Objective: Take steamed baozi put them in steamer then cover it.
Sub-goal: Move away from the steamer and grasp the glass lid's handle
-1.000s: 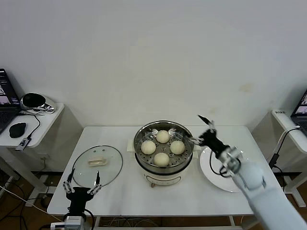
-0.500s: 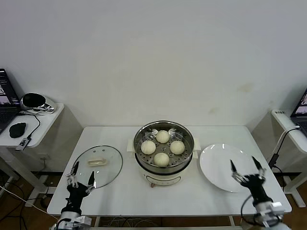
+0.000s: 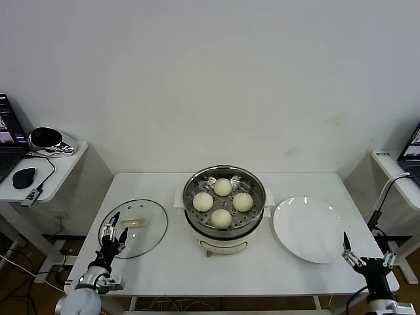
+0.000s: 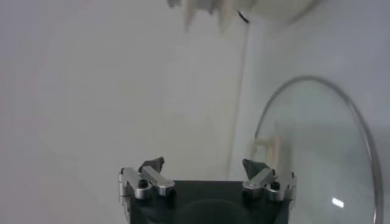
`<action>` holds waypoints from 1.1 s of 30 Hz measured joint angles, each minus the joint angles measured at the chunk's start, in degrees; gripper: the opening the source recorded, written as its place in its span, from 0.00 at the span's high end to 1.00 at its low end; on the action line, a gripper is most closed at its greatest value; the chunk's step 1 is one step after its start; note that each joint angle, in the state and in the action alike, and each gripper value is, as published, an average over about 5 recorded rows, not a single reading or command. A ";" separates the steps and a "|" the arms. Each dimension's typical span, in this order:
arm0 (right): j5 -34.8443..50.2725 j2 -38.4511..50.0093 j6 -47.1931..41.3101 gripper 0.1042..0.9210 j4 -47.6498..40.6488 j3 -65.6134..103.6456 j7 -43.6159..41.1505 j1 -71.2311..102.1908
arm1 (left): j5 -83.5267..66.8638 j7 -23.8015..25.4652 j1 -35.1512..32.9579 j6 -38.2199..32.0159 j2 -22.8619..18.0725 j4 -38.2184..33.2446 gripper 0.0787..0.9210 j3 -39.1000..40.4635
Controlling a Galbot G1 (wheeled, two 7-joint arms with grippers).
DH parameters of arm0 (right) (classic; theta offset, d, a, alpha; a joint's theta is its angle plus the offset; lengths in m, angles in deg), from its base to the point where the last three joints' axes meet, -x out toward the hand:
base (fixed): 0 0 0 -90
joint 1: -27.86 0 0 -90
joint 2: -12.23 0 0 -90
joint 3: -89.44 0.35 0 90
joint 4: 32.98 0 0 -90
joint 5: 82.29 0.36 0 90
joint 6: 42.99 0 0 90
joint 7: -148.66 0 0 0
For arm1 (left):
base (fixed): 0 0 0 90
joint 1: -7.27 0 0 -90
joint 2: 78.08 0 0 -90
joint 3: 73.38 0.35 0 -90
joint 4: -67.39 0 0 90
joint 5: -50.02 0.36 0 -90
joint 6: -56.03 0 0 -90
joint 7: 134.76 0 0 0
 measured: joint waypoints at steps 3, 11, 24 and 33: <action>-0.16 -0.80 0.13 0.12 0.27 0.32 -0.01 0.38 | 1.18 0.59 2.19 -0.22 0.27 2.43 0.12 0.67; -0.31 -1.71 0.43 0.12 0.65 1.00 -0.12 1.07 | 3.39 1.10 7.26 -0.73 0.17 7.78 0.12 2.45; -1.13 -2.65 1.11 0.12 -0.11 0.36 -0.39 1.34 | 4.30 1.59 13.58 -1.08 -0.26 13.49 0.12 4.21; -1.69 -3.07 1.26 0.12 -0.22 -0.47 -0.79 1.53 | 3.63 1.87 15.96 -1.51 -0.91 16.63 0.32 5.09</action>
